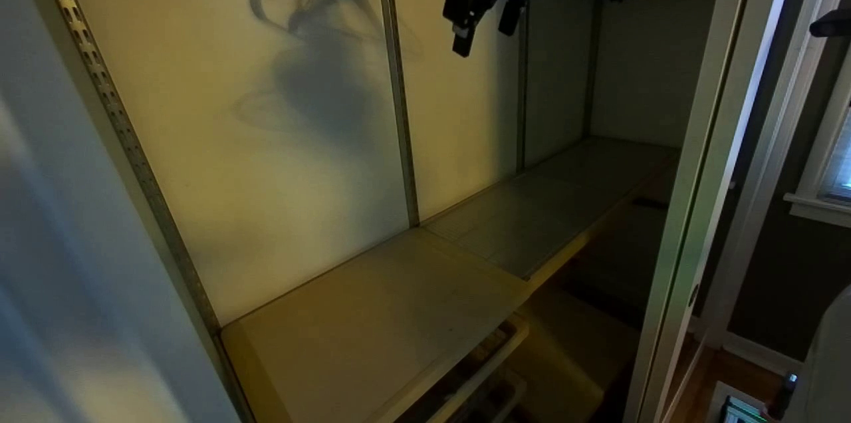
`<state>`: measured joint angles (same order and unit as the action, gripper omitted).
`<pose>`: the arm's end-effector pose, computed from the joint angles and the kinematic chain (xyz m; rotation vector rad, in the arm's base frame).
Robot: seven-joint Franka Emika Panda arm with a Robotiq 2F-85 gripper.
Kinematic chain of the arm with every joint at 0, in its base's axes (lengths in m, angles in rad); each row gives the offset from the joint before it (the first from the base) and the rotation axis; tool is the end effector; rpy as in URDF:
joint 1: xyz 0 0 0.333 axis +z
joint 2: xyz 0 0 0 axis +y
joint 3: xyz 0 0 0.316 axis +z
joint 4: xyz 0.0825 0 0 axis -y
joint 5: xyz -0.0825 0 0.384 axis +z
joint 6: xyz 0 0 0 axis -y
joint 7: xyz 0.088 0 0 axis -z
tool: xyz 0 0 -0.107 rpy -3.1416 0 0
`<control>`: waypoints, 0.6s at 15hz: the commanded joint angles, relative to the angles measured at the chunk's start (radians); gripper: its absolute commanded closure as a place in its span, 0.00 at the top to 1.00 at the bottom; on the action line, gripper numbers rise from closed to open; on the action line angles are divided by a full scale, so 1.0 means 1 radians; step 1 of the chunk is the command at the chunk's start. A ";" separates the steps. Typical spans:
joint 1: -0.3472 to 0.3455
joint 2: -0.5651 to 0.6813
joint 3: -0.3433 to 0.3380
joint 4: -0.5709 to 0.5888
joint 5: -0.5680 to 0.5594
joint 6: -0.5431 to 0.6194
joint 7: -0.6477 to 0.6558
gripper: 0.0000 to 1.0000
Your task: Remove one hanger from the rail.
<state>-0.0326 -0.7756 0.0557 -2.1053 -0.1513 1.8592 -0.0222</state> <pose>0.3209 0.0065 0.7410 2.8459 0.0623 0.7695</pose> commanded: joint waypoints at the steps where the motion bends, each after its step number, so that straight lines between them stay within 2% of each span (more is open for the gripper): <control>1: 0.019 -0.003 -0.009 0.062 -0.018 -0.031 -0.034 1.00; 5: 0.015 -0.035 -0.009 0.073 -0.061 0.009 -0.077 1.00; 8: 0.012 -0.058 -0.019 0.059 -0.135 0.075 -0.127 1.00; 9: 0.000 -0.057 -0.030 0.059 -0.141 0.108 -0.105 1.00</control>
<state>-0.0319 -0.8087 0.0512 -2.0245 -0.2462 1.9008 -0.1156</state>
